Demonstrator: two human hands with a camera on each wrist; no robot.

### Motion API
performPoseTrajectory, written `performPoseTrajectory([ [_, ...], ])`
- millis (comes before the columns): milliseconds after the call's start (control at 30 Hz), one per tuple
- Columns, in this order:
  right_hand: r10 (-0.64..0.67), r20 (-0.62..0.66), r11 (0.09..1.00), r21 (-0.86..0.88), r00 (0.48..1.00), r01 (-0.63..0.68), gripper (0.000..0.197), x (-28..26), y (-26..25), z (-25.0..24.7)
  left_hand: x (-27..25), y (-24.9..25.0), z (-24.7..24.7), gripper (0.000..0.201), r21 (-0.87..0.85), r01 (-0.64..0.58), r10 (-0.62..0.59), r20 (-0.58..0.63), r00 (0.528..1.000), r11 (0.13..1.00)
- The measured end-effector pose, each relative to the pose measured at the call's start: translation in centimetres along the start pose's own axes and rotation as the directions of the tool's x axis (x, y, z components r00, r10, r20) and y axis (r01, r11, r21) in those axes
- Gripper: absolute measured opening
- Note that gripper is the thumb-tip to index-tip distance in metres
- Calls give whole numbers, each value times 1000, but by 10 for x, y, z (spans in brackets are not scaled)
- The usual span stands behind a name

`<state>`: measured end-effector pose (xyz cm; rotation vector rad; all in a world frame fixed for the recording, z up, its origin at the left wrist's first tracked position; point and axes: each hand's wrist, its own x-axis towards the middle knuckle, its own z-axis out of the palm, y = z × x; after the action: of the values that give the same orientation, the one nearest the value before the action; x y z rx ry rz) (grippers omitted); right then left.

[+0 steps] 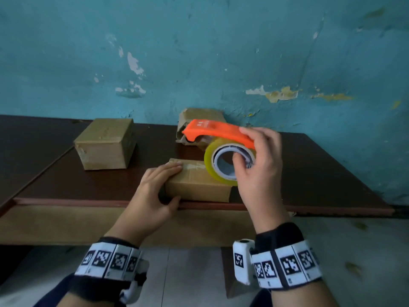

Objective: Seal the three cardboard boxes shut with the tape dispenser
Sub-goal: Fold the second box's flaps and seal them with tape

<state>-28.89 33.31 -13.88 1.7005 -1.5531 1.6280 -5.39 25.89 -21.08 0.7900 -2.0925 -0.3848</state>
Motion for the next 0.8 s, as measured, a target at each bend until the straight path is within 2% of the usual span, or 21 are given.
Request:
performPoseTrajectory([
  [133,-46,117,998,37,992,42,58,6,-12,9,1,-2,0,75,-6,-4,4,-9,1000,1000],
  [267,-47,119,997,67,992,39,57,14,-9,14,0,-2,0,74,-13,-4,3,-9,1000,1000],
  [400,-14,68,989,150,998,4,54,17,-4,15,1,-3,0,74,-16,-11,11,-9,1000,1000],
  [467,-30,116,981,194,993,7,56,13,-5,19,0,-3,0,73,-13,-7,7,-8,1000,1000],
  [567,-80,173,986,159,982,53,61,13,-8,24,1,-2,-1,70,-12,3,-3,-4,1000,1000],
  [800,-8,194,995,96,981,-11,61,14,-7,24,4,0,-8,68,34,36,-38,54,998,999],
])
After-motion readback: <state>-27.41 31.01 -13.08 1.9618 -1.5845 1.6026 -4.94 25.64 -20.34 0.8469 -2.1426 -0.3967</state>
